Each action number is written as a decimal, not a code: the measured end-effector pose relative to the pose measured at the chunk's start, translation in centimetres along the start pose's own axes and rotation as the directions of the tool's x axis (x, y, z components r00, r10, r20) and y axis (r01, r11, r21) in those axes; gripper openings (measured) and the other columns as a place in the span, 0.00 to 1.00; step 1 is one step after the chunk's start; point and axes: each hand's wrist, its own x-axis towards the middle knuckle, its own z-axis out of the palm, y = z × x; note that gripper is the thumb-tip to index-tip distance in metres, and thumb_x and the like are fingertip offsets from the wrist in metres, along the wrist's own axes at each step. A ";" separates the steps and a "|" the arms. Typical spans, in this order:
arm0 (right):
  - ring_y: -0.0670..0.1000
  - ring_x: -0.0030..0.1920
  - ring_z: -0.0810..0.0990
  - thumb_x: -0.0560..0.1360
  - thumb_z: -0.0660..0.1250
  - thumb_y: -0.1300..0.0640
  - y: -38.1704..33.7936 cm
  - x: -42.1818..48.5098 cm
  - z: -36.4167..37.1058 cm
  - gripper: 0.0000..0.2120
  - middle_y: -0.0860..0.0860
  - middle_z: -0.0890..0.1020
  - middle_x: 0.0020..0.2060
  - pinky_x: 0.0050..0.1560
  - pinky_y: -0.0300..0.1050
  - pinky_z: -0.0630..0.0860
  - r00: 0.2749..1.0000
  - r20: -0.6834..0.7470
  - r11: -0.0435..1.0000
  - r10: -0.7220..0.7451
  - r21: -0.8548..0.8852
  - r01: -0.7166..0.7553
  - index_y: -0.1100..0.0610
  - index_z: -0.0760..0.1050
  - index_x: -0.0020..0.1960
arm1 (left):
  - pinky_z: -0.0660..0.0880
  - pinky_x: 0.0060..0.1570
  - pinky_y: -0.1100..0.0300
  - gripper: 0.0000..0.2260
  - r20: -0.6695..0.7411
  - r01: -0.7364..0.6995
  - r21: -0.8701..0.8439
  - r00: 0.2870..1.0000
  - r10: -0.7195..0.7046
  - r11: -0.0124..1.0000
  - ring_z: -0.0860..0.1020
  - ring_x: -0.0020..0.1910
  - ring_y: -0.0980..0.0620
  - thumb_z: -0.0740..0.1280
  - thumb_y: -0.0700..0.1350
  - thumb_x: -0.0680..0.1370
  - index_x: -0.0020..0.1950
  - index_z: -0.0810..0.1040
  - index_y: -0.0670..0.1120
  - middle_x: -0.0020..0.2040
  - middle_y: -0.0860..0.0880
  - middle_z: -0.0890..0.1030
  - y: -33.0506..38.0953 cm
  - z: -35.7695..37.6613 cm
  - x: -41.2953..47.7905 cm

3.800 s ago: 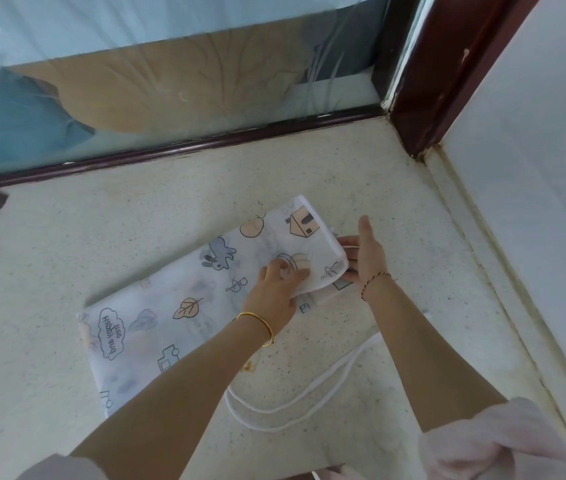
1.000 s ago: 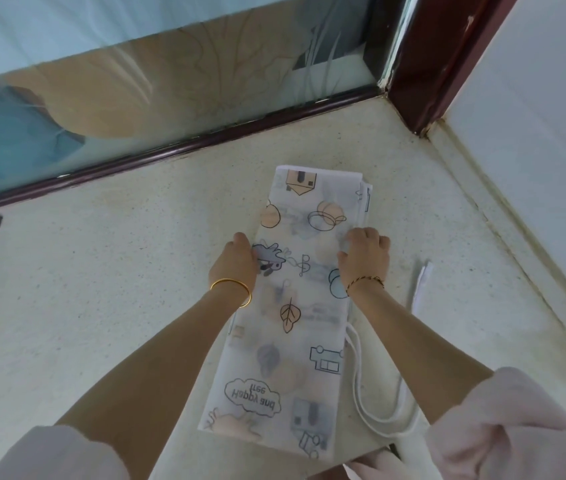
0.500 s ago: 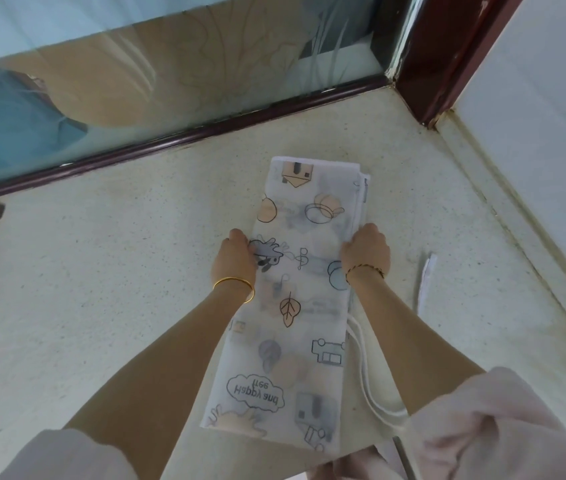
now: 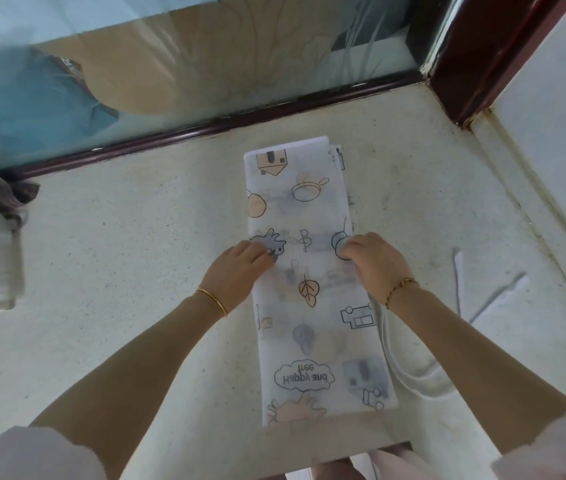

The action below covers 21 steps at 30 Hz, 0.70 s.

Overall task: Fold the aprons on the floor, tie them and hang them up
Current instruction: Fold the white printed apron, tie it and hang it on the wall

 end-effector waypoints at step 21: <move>0.54 0.69 0.68 0.77 0.62 0.66 3.0 -3.0 -0.9 0.10 0.54 0.71 0.68 0.64 0.37 0.61 0.981 0.163 0.975 -0.109 0.208 0.074 0.62 0.79 0.55 | 0.80 0.42 0.58 0.16 0.248 -0.540 -0.048 0.809 0.534 0.840 0.78 0.51 0.47 0.69 0.40 0.68 0.55 0.74 0.45 0.55 0.47 0.80 1.5 -1.8 -4.5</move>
